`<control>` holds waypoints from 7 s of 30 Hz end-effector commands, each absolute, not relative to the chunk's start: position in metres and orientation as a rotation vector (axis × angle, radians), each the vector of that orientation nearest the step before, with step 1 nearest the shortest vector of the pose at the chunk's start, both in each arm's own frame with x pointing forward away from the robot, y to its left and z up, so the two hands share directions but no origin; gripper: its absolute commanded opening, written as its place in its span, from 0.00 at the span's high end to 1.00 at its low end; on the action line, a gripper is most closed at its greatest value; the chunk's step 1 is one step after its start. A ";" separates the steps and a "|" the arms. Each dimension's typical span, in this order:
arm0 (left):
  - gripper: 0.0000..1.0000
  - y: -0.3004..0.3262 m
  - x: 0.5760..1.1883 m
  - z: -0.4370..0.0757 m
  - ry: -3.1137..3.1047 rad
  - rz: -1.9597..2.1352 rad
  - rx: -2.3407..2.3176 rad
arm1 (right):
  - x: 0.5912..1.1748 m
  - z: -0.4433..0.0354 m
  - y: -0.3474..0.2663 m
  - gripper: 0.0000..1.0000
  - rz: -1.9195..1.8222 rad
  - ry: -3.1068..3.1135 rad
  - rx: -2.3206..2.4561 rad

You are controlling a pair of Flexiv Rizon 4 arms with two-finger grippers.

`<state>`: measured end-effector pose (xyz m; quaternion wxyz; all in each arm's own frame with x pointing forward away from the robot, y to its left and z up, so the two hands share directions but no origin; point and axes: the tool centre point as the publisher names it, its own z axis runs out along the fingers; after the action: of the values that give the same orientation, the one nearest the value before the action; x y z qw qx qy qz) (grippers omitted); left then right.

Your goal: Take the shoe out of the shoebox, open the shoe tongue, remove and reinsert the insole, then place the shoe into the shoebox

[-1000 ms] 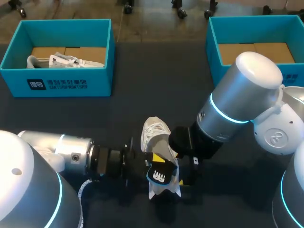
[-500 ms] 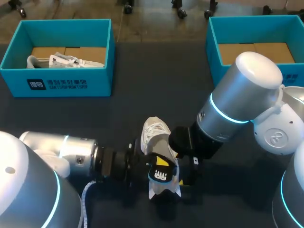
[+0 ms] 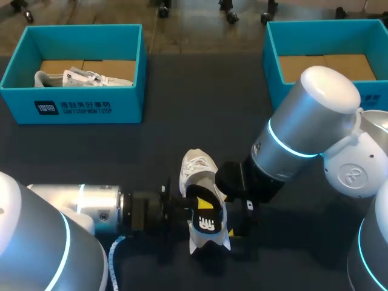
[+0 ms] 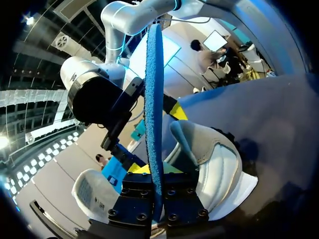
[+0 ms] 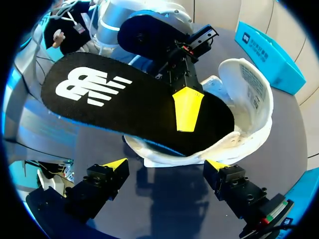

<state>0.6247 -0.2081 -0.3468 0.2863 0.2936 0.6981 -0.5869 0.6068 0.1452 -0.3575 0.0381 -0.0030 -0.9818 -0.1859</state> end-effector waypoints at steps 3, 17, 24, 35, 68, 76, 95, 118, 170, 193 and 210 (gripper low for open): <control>0.94 -0.210 0.617 -0.340 1.875 -1.592 0.770 | 0.606 -0.359 0.147 0.00 -0.569 -3.014 -0.011; 1.00 -0.207 0.590 -0.308 1.833 -1.609 0.823 | 0.606 -0.359 0.147 0.00 -0.569 -3.014 -0.011; 1.00 -0.212 0.591 -0.319 1.804 -1.531 0.851 | 0.606 -0.359 0.147 0.00 -0.569 -3.014 -0.011; 1.00 -0.216 0.621 -0.343 1.855 -1.393 0.797 | 0.606 -0.359 0.147 0.00 -0.569 -3.014 -0.011; 1.00 -0.213 0.602 -0.319 1.850 -1.429 0.882 | 0.606 -0.359 0.147 0.00 -0.569 -3.014 -0.011; 1.00 -0.213 0.632 -0.340 1.903 -1.309 0.864 | 0.606 -0.359 0.147 0.00 -0.569 -3.014 -0.011; 0.69 -0.197 0.620 -0.318 1.907 -1.435 0.827 | 0.606 -0.359 0.147 0.00 -0.569 -3.014 -0.011; 1.00 -0.213 0.624 -0.348 1.842 -1.279 0.953 | 0.606 -0.359 0.147 0.00 -0.569 -3.014 -0.011; 0.51 -0.208 0.621 -0.330 1.905 -1.349 0.943 | 0.606 -0.359 0.147 0.00 -0.569 -3.014 -0.011; 1.00 -0.218 0.636 -0.343 1.737 -1.315 0.788 | 0.606 -0.359 0.147 0.00 -0.569 -3.014 -0.011; 0.22 -0.198 0.625 -0.318 1.849 -1.376 0.865 | 0.606 -0.359 0.147 0.00 -0.569 -3.014 -0.011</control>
<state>0.6300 -0.2132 -0.3276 0.3552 0.3174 0.6997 -0.5325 0.6068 0.1452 -0.3575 0.0381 -0.0030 -0.9818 -0.1860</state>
